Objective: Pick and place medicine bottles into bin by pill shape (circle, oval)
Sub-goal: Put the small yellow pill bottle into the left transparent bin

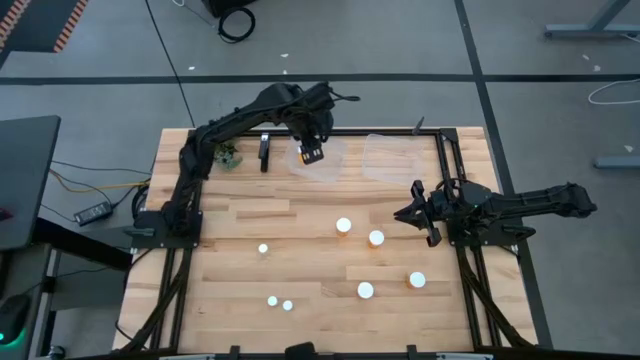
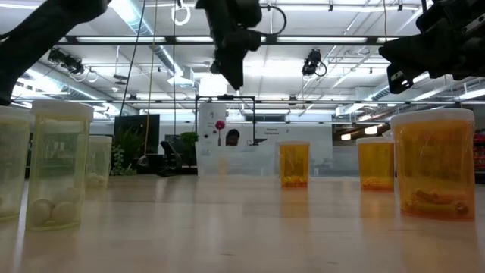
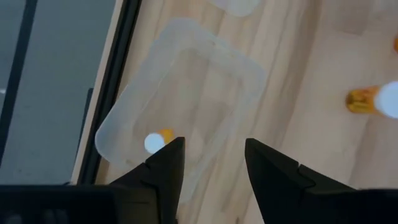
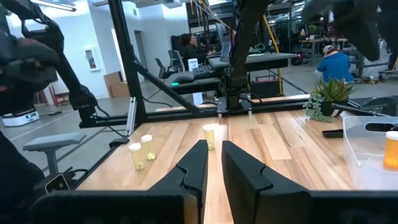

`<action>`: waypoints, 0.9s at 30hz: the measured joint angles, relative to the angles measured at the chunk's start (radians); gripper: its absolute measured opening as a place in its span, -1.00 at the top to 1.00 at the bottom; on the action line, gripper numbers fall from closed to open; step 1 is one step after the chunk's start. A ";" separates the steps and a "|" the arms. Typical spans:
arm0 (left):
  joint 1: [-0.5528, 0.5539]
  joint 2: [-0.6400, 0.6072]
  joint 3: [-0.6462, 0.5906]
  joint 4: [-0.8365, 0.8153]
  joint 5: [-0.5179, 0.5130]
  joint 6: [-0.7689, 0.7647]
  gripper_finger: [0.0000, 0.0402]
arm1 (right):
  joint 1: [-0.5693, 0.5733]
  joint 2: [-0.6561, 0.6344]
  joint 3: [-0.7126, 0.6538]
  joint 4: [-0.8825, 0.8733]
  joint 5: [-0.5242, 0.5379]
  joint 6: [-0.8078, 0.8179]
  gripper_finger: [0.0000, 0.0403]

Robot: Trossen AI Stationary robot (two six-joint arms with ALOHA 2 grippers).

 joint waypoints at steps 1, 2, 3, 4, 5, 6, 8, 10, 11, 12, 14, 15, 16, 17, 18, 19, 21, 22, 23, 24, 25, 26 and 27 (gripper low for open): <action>-0.004 -0.012 0.000 -0.007 -0.001 -0.002 0.12 | 0.000 0.000 0.000 0.000 0.000 0.000 0.73; -0.008 -0.025 0.000 -0.018 -0.001 -0.006 0.12 | 0.000 0.000 0.000 0.000 0.000 0.000 0.73; -0.013 -0.038 0.000 -0.029 -0.002 -0.015 0.12 | 0.000 0.000 0.000 0.000 0.000 0.000 0.73; -0.019 -0.050 0.000 -0.040 -0.001 -0.022 0.12 | 0.000 0.000 0.000 0.000 0.000 0.000 0.73; -0.026 -0.060 -0.001 -0.054 -0.002 -0.026 0.12 | 0.000 0.000 0.000 0.000 0.000 0.000 0.73; -0.034 -0.073 -0.009 -0.061 -0.002 -0.029 0.12 | 0.000 0.000 0.000 0.000 0.000 0.000 0.73; -0.054 -0.103 -0.039 -0.067 -0.002 -0.041 0.12 | 0.000 0.000 0.000 0.000 0.000 0.000 0.73; -0.078 -0.137 -0.085 -0.064 -0.001 -0.048 0.12 | 0.000 0.000 0.000 0.000 0.000 0.000 0.73; -0.091 -0.154 -0.111 -0.064 -0.001 -0.049 0.12 | 0.000 0.000 0.000 0.000 0.000 0.000 0.73; -0.104 -0.173 -0.141 -0.060 -0.001 -0.052 0.12 | 0.000 0.000 0.000 0.000 0.000 0.000 0.73; -0.132 -0.210 -0.197 -0.050 -0.001 -0.060 0.12 | 0.000 0.000 0.000 0.000 0.000 0.000 0.73; -0.143 -0.232 -0.227 -0.041 -0.001 -0.068 0.12 | 0.000 0.000 0.000 0.000 0.000 0.000 0.73; -0.157 -0.255 -0.258 -0.033 -0.001 -0.075 0.12 | 0.000 0.000 0.000 0.000 0.000 0.000 0.73; -0.172 -0.278 -0.289 -0.016 -0.001 -0.084 0.12 | 0.000 0.000 0.000 0.000 0.000 0.000 0.73; -0.184 -0.303 -0.322 0.004 -0.001 -0.095 0.12 | 0.000 0.000 0.000 0.000 0.000 0.000 0.73; -0.198 -0.327 -0.355 0.017 -0.001 -0.103 0.12 | 0.000 0.000 0.000 0.000 0.000 0.000 0.73; -0.227 -0.374 -0.423 0.048 -0.001 -0.129 0.12 | 0.000 0.000 0.000 0.000 0.000 0.000 0.73; -0.241 -0.396 -0.456 0.067 -0.001 -0.139 0.12 | 0.000 0.000 0.000 0.000 0.000 0.000 0.73; -0.256 -0.418 -0.489 0.081 -0.001 -0.152 0.12 | 0.000 0.000 0.000 0.000 0.000 0.000 0.73; -0.270 -0.438 -0.520 0.091 -0.001 -0.161 0.12 | 0.000 0.000 0.000 0.000 0.000 0.000 0.73; -0.285 -0.455 -0.549 0.103 -0.001 -0.174 0.12 | 0.000 0.000 0.000 -0.001 0.000 0.000 0.73; -0.300 -0.475 -0.578 0.122 -0.001 -0.184 0.12 | 0.000 0.000 0.000 -0.001 0.000 0.000 0.73; -0.314 -0.490 -0.607 0.135 -0.001 -0.196 0.12 | 0.000 0.000 0.000 0.000 0.000 0.000 0.73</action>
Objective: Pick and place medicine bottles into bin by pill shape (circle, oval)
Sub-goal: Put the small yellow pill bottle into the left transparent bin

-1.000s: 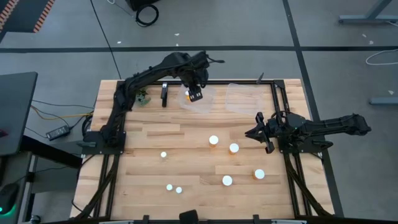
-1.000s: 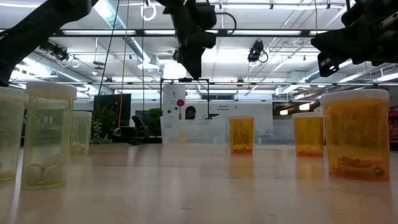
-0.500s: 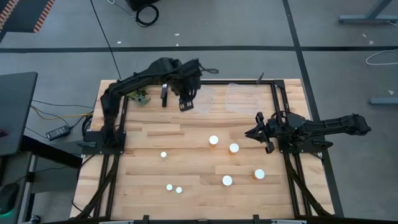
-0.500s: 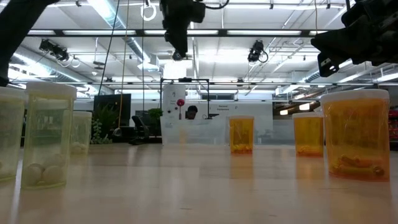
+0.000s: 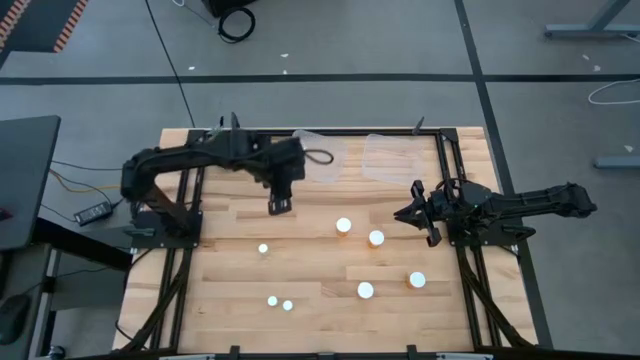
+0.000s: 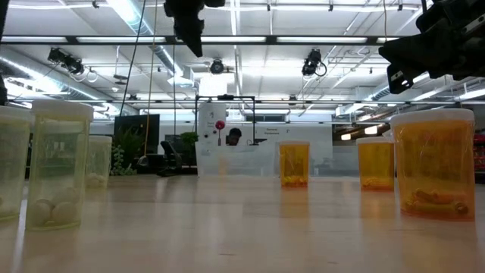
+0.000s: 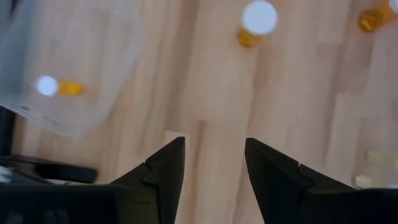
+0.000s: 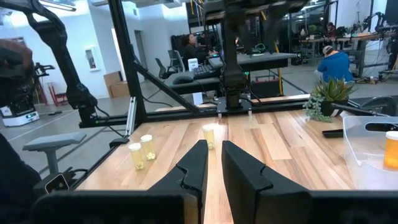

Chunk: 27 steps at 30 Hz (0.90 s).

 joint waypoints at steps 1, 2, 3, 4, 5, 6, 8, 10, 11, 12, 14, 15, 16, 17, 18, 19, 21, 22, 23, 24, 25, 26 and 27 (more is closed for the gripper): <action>-0.015 -0.014 -0.027 0.011 0.000 -0.011 0.12 | 0.000 0.000 0.000 0.000 0.000 0.000 0.73; -0.029 -0.028 -0.054 0.022 0.000 -0.020 0.12 | 0.000 0.000 0.000 -0.001 0.000 0.000 0.73; -0.043 -0.040 -0.079 0.033 -0.001 -0.033 0.12 | 0.000 0.000 0.000 0.000 0.000 0.000 0.73; -0.057 -0.052 -0.104 0.044 -0.001 -0.041 0.12 | 0.000 0.000 0.000 0.000 0.000 0.000 0.73; -0.068 -0.062 -0.126 0.053 -0.002 -0.050 0.12 | 0.000 0.000 0.000 -0.001 0.000 0.000 0.73; -0.081 -0.070 -0.146 0.062 -0.002 -0.061 0.13 | 0.000 0.000 0.000 -0.001 0.000 0.000 0.73; -0.104 -0.079 -0.179 0.064 -0.004 -0.073 0.13 | 0.000 0.000 0.000 0.000 0.000 0.000 0.73; -0.128 -0.081 -0.206 0.068 -0.006 -0.088 0.13 | 0.000 0.000 0.000 0.000 0.000 0.000 0.73; -0.142 -0.084 -0.221 0.068 -0.007 -0.094 0.13 | 0.000 0.000 0.000 0.000 0.000 0.000 0.73; -0.156 -0.087 -0.236 0.071 -0.007 -0.101 0.13 | 0.000 0.000 0.000 0.000 0.000 0.000 0.73; -0.186 -0.090 -0.271 0.101 -0.007 -0.114 0.13 | 0.000 0.000 0.000 0.000 0.000 0.000 0.73; -0.200 -0.090 -0.289 0.109 -0.008 -0.117 0.12 | 0.000 0.000 0.000 0.000 0.000 0.000 0.73; -0.216 -0.090 -0.309 0.110 -0.015 -0.120 0.11 | 0.000 0.000 0.000 -0.001 0.000 0.000 0.73; -0.232 -0.091 -0.326 0.113 -0.027 -0.123 0.10 | 0.000 0.000 0.000 -0.001 0.000 0.000 0.73; -0.248 -0.093 -0.343 0.126 -0.036 -0.127 0.09 | 0.000 0.000 0.000 -0.002 0.000 0.000 0.73; -0.265 -0.093 -0.361 0.136 -0.041 -0.129 0.07 | 0.000 0.000 0.000 -0.002 0.000 0.000 0.73; -0.297 -0.093 -0.397 0.136 -0.055 -0.135 0.03 | 0.000 0.000 0.000 -0.002 0.000 0.000 0.73; -0.312 -0.093 -0.413 0.141 -0.063 -0.137 0.01 | 0.000 0.000 0.000 -0.002 0.000 0.000 0.73; -0.324 -0.093 -0.429 0.152 -0.069 -0.140 -0.02 | 0.000 0.000 0.000 -0.002 0.000 0.000 0.73; -0.335 -0.093 -0.442 0.157 -0.076 -0.141 -0.04 | 0.000 0.000 0.000 -0.002 0.000 0.000 0.73; -0.346 -0.093 -0.454 0.156 -0.085 -0.145 -0.06 | 0.000 0.000 0.000 -0.002 0.000 0.000 0.73; -0.355 -0.093 -0.466 0.156 -0.095 -0.149 -0.09 | 0.000 0.000 0.000 -0.002 0.000 0.000 0.73; -0.362 -0.093 -0.476 0.159 -0.105 -0.154 -0.11 | 0.000 0.000 0.000 -0.002 0.000 0.000 0.73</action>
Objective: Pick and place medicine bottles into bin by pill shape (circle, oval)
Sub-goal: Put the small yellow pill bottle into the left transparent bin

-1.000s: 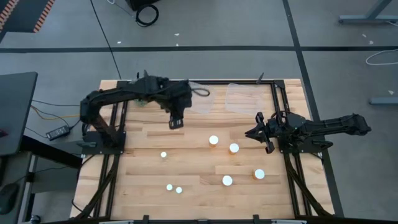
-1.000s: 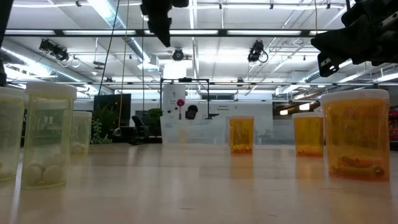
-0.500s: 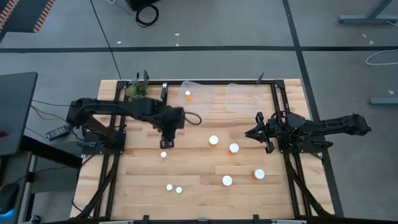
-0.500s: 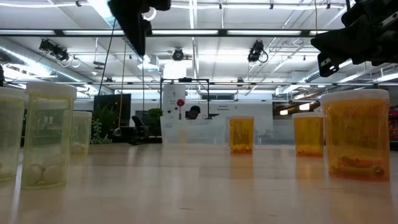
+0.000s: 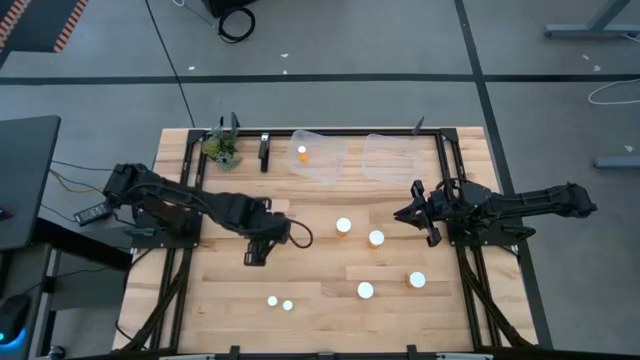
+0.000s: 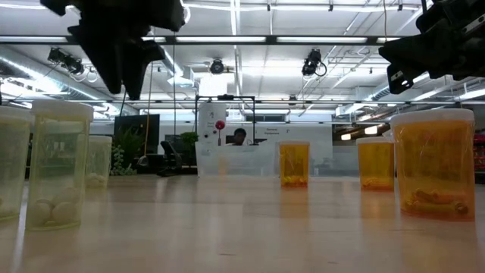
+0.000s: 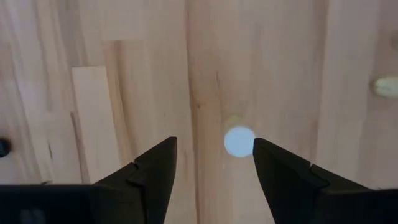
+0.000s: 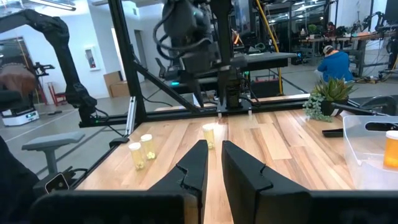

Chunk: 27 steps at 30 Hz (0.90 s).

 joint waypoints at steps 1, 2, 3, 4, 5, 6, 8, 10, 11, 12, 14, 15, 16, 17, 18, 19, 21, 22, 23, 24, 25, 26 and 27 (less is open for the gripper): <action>-0.008 0.000 -0.010 0.009 -0.013 -0.006 -0.13 | 0.000 0.000 0.000 0.000 0.000 0.000 0.73; -0.017 0.000 -0.021 0.017 -0.025 -0.008 -0.15 | 0.000 0.000 0.000 0.000 0.000 0.000 0.73; -0.026 -0.001 -0.031 0.020 -0.041 -0.012 -0.17 | 0.000 0.000 0.000 0.000 0.000 0.000 0.73; -0.037 -0.003 -0.039 0.020 -0.059 -0.012 -0.19 | 0.000 0.000 0.000 0.000 0.000 0.000 0.73; -0.047 -0.007 -0.047 0.021 -0.077 -0.012 -0.20 | 0.000 0.000 0.000 0.000 0.000 0.000 0.73; -0.055 -0.012 -0.054 0.024 -0.091 -0.011 -0.21 | 0.000 0.000 0.000 0.000 0.000 0.000 0.73; -0.068 -0.030 -0.073 0.041 -0.096 -0.011 -0.22 | 0.000 0.000 0.000 0.000 0.000 0.000 0.73; -0.072 -0.053 -0.098 0.069 -0.096 -0.011 -0.22 | 0.000 0.000 0.000 0.000 0.000 0.000 0.73; -0.071 -0.066 -0.113 0.084 -0.096 -0.011 -0.22 | 0.000 0.000 0.000 0.000 0.000 0.000 0.73; -0.071 -0.081 -0.129 0.088 -0.097 -0.011 -0.22 | 0.000 0.000 0.000 0.000 0.000 0.000 0.73; -0.069 -0.111 -0.158 0.098 -0.098 -0.011 -0.22 | 0.000 0.000 0.000 -0.001 0.000 0.000 0.73; -0.069 -0.126 -0.172 0.113 -0.098 -0.011 -0.22 | 0.000 0.000 0.000 -0.001 0.000 0.000 0.73; -0.068 -0.139 -0.186 0.118 -0.098 -0.011 -0.21 | 0.000 0.000 0.000 -0.001 0.000 0.000 0.73; -0.068 -0.153 -0.199 0.116 -0.098 -0.011 -0.21 | 0.000 0.000 0.000 -0.001 0.000 0.000 0.73; -0.068 -0.165 -0.211 0.114 -0.098 -0.012 -0.20 | 0.000 0.000 0.000 -0.002 0.000 0.000 0.73; -0.068 -0.177 -0.223 0.117 -0.098 -0.012 -0.19 | 0.000 0.000 0.000 -0.002 0.000 0.000 0.73; -0.068 -0.202 -0.250 0.117 -0.097 -0.012 -0.19 | 0.000 0.000 0.000 -0.002 0.000 0.000 0.73; -0.068 -0.209 -0.263 0.116 -0.098 -0.015 -0.19 | 0.000 0.000 0.000 -0.002 0.000 0.000 0.73; -0.068 -0.216 -0.278 0.118 -0.098 -0.017 -0.19 | 0.000 0.000 0.000 -0.002 0.000 0.000 0.73; -0.068 -0.221 -0.292 0.114 -0.097 -0.025 -0.19 | 0.000 0.000 0.000 -0.002 0.000 0.000 0.73; -0.068 -0.224 -0.304 0.113 -0.098 -0.035 -0.19 | 0.000 0.000 0.000 -0.002 0.000 0.000 0.73; -0.068 -0.224 -0.313 0.115 -0.098 -0.039 -0.19 | 0.000 0.000 0.000 -0.002 0.000 0.000 0.73; -0.068 -0.224 -0.324 0.115 -0.097 -0.042 -0.18 | 0.000 0.000 0.000 -0.002 0.000 0.000 0.73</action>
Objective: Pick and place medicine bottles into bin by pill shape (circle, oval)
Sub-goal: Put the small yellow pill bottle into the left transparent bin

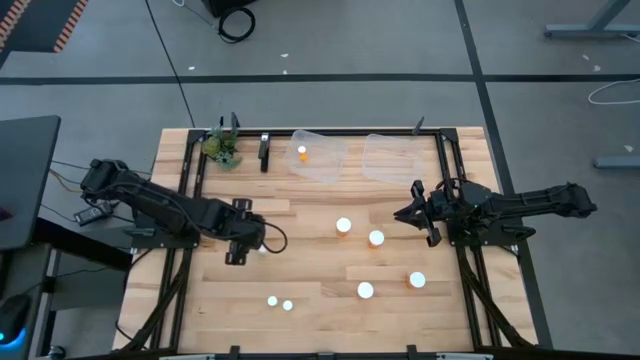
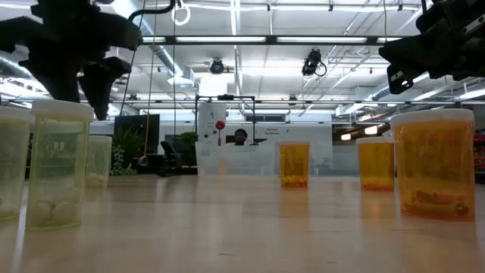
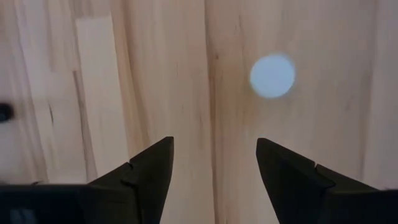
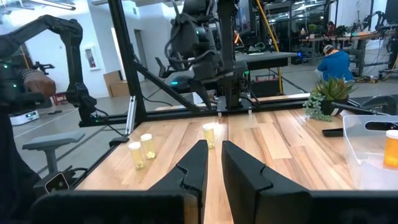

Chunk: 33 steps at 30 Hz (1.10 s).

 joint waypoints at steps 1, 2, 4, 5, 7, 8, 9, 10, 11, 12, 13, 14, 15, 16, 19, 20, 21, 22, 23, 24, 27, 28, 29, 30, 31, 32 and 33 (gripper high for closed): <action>0.000 0.000 -0.009 -0.005 0.000 -0.002 -0.18 | 0.000 0.000 0.000 0.000 0.000 0.000 0.73; 0.000 0.000 -0.015 -0.011 0.002 -0.005 -0.18 | 0.000 0.000 0.000 0.000 0.000 0.000 0.73; 0.000 0.000 -0.022 -0.005 0.003 -0.009 -0.18 | 0.000 0.000 0.000 0.000 0.000 0.000 0.73; 0.000 0.000 -0.024 -0.008 0.003 -0.010 -0.18 | 0.000 0.000 0.000 0.000 0.000 0.000 0.73; 0.000 0.000 -0.025 -0.009 0.004 -0.016 -0.17 | 0.000 0.000 0.000 0.000 0.000 0.000 0.73; 0.000 0.000 -0.025 -0.007 0.004 -0.017 -0.17 | 0.000 0.000 0.000 0.000 0.000 0.000 0.73; -0.001 0.000 -0.025 -0.009 0.004 -0.018 -0.17 | 0.000 0.000 0.000 0.000 0.000 0.000 0.73; -0.001 0.000 -0.025 -0.008 0.004 -0.018 -0.16 | 0.000 0.000 0.000 0.000 0.000 0.000 0.73; -0.001 0.001 -0.025 -0.006 0.004 -0.018 -0.16 | 0.000 0.000 0.000 0.000 0.000 0.000 0.73; -0.001 0.006 -0.025 -0.001 0.004 -0.017 -0.16 | 0.000 0.000 0.000 0.000 0.000 0.000 0.73; -0.001 0.009 -0.025 0.009 0.006 -0.016 -0.16 | 0.000 0.000 0.000 0.000 0.000 0.000 0.73; -0.001 0.010 -0.025 0.019 0.014 -0.015 -0.16 | 0.000 0.000 0.000 0.000 0.000 0.000 0.73; -0.001 0.010 -0.025 0.028 0.027 -0.015 -0.16 | 0.000 0.000 0.000 0.000 0.000 0.000 0.73; -0.001 0.012 -0.025 0.042 0.046 -0.016 -0.16 | 0.000 0.000 0.000 0.000 0.000 0.000 0.73; -0.002 0.033 -0.024 0.059 0.080 -0.020 -0.16 | 0.000 0.000 0.000 0.000 0.000 0.000 0.73; -0.003 0.042 -0.024 0.054 0.087 -0.025 -0.16 | 0.000 0.000 0.000 0.000 0.000 0.000 0.73; -0.003 0.055 -0.024 0.060 0.094 -0.027 -0.16 | 0.000 0.000 0.000 0.000 0.000 0.000 0.73; -0.004 0.069 -0.024 0.065 0.095 -0.029 -0.16 | 0.000 0.000 0.000 0.000 0.000 0.000 0.73; -0.007 0.080 -0.024 0.064 0.095 -0.032 -0.16 | 0.000 0.001 0.000 0.000 0.000 0.000 0.73; -0.009 0.091 -0.024 0.068 0.095 -0.037 -0.16 | 0.000 0.001 0.000 0.000 0.000 0.000 0.73; -0.020 0.123 -0.024 0.086 0.102 -0.045 -0.16 | 0.000 0.001 0.000 0.000 0.000 0.000 0.73; -0.022 0.132 -0.024 0.092 0.104 -0.049 -0.16 | 0.000 0.002 0.000 0.000 0.000 0.000 0.73; -0.025 0.142 -0.024 0.101 0.114 -0.050 -0.16 | 0.000 0.002 0.000 -0.001 0.000 0.000 0.73; -0.026 0.149 -0.024 0.107 0.121 -0.052 -0.16 | 0.000 0.002 0.000 0.000 0.000 0.000 0.73; -0.026 0.155 -0.024 0.108 0.124 -0.054 -0.16 | 0.000 0.002 0.000 0.000 0.000 0.000 0.73; -0.026 0.159 -0.024 0.115 0.129 -0.054 -0.16 | 0.000 0.002 0.000 -0.001 0.000 0.000 0.73; -0.026 0.163 -0.024 0.126 0.133 -0.056 -0.16 | 0.000 0.002 0.000 0.000 0.000 0.000 0.73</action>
